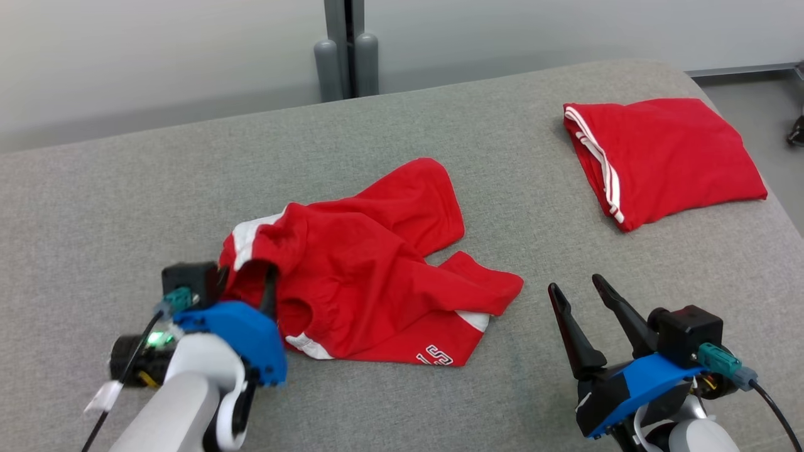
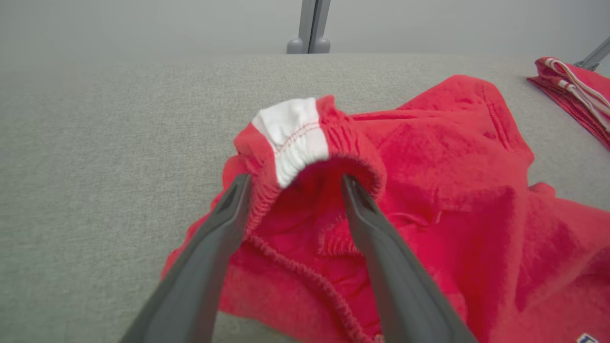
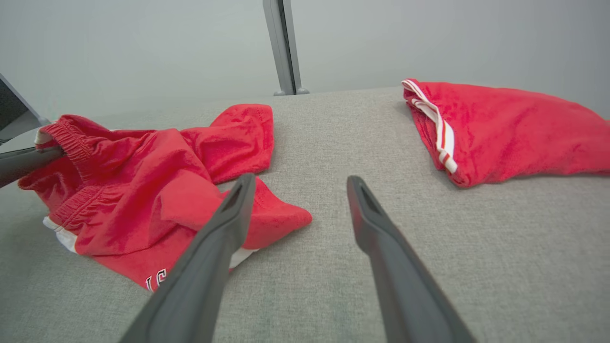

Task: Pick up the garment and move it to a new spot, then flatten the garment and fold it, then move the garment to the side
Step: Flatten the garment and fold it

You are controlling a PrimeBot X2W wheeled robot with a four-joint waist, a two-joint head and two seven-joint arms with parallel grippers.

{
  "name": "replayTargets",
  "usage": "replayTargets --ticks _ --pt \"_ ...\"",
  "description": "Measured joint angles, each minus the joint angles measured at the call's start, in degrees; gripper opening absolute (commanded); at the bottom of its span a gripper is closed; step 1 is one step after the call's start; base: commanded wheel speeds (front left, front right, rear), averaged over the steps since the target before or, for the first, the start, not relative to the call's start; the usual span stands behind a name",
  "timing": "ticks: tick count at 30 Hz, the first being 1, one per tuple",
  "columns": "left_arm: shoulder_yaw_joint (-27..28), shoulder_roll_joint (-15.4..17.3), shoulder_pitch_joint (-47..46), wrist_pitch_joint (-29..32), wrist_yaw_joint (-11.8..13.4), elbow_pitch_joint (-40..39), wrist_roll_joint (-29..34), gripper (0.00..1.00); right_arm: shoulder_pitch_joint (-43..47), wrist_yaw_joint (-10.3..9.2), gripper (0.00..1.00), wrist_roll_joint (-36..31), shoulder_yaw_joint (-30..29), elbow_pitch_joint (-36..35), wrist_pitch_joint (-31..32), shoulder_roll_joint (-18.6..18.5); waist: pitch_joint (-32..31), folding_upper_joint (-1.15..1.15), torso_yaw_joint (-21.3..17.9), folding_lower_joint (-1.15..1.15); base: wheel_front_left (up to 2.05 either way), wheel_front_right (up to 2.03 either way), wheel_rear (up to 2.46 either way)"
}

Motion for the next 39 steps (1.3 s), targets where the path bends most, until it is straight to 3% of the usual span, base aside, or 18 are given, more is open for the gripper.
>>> replayTargets --ticks 8,12,17,23,26,33,39 --pt "1.3 9.2 10.1 4.8 6.8 -13.8 1.4 1.0 0.3 0.0 1.0 0.1 -1.0 0.7 -0.8 0.2 0.0 0.0 0.0 0.0 0.0 0.0 0.0" --pt "1.6 11.2 13.7 6.0 7.9 -20.7 1.1 1.0 0.4 0.01 1.0 0.1 -1.1 0.9 -1.2 0.4 -0.1 0.0 1.0 0.0 0.0 0.0 0.0" --pt "-0.4 11.1 12.7 9.6 6.2 -27.4 0.1 1.0 0.2 0.01 1.0 0.3 -0.8 1.1 -1.3 0.5 0.2 0.0 1.8 0.0 0.0 0.0 0.0" --pt "-2.6 7.9 6.2 16.2 3.8 -25.0 -2.4 1.0 -0.3 0.01 1.0 0.5 0.2 1.5 -1.7 0.7 1.3 0.0 0.9 0.0 0.0 0.0 0.0" --pt "-3.1 6.1 4.0 18.5 3.7 -21.8 -3.8 1.0 -0.9 0.01 1.0 0.5 0.3 1.7 -1.9 0.7 1.9 0.0 -0.3 0.0 0.0 0.0 0.0" --pt "-3.9 6.2 3.0 24.6 4.7 -17.6 -5.3 1.0 -1.1 0.0 1.0 0.9 -0.2 2.5 -2.8 0.8 2.6 0.0 -2.8 0.01 0.0 0.0 0.0" --pt "-3.5 6.1 3.1 25.1 3.9 -18.2 -7.2 1.0 -1.2 0.0 1.0 1.0 -0.2 3.0 -3.5 0.9 3.1 0.0 -3.3 0.0 0.0 0.0 0.0"
